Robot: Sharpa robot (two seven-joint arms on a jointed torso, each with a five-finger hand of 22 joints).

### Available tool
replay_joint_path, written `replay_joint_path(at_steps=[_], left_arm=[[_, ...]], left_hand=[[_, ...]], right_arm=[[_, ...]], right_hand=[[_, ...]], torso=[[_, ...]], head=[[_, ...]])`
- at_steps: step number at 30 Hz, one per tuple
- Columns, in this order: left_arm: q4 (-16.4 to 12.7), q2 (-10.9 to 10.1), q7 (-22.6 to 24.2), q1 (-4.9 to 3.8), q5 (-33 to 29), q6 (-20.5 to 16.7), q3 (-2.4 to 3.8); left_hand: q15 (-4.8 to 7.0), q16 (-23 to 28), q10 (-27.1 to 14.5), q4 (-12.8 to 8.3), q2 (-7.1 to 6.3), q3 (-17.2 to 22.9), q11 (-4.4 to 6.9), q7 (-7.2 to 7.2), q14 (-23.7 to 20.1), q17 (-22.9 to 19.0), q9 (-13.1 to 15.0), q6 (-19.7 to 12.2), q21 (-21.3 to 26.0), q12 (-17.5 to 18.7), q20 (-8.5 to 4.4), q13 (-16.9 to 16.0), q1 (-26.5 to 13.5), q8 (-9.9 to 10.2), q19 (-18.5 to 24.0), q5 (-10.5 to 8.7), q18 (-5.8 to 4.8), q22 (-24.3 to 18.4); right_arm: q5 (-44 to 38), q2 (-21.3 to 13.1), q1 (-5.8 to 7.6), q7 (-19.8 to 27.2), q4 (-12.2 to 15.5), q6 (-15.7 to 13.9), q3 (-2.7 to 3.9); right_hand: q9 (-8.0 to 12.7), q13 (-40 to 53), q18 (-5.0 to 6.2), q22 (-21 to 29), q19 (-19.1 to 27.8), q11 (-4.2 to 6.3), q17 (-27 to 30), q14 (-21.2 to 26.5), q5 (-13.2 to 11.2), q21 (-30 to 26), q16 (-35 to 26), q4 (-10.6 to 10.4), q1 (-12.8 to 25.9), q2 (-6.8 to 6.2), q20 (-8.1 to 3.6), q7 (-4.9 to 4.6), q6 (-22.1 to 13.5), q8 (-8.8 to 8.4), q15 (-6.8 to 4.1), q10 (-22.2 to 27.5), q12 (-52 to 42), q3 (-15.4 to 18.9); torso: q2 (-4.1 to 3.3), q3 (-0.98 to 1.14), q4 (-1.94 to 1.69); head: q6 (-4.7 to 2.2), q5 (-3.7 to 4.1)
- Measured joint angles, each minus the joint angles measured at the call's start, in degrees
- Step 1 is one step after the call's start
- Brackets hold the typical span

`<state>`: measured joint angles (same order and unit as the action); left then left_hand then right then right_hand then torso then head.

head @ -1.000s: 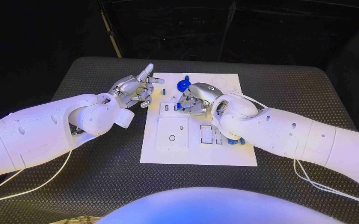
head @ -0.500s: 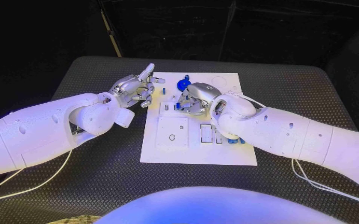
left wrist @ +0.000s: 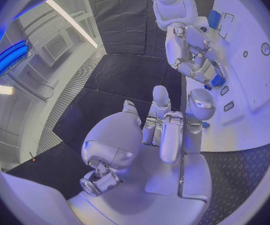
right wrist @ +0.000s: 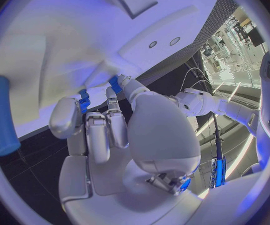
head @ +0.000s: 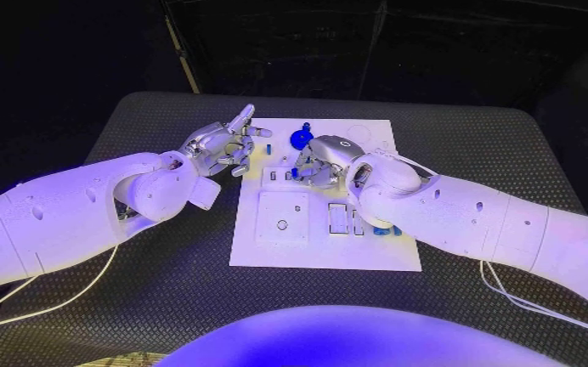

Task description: Assemble the parts on the task board

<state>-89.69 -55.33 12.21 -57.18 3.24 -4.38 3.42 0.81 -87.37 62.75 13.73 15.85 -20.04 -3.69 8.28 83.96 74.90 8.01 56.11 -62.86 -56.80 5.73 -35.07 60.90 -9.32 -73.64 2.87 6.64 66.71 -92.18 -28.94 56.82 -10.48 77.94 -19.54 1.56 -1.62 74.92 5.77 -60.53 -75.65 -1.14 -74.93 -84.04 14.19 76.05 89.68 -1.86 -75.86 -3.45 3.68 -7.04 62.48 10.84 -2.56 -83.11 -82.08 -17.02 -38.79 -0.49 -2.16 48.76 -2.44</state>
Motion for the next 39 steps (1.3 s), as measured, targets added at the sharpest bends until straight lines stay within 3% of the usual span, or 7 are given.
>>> replay_joint_path(at_steps=[39], left_arm=[[0.15,0.10,-0.10,0.00,0.37,0.51,0.00]], left_hand=[[0.00,0.00,-0.21,-0.16,-0.24,-0.16,-0.21,0.00,0.00,0.00,0.03,0.00,0.00,0.00,0.00,-0.02,0.24,0.00,0.00,0.00,0.00,0.00]], right_arm=[[-1.78,0.01,0.12,-1.76,0.16,1.34,0.08]], right_hand=[[-0.05,0.00,0.00,0.69,0.00,-0.18,0.02,0.00,-0.33,-0.25,0.00,-0.26,-0.08,0.08,0.00,0.26,-0.26,-0.07,0.00,0.63,1.10,0.27]], torso=[[0.03,-0.01,-0.01]], head=[[0.55,0.02]])
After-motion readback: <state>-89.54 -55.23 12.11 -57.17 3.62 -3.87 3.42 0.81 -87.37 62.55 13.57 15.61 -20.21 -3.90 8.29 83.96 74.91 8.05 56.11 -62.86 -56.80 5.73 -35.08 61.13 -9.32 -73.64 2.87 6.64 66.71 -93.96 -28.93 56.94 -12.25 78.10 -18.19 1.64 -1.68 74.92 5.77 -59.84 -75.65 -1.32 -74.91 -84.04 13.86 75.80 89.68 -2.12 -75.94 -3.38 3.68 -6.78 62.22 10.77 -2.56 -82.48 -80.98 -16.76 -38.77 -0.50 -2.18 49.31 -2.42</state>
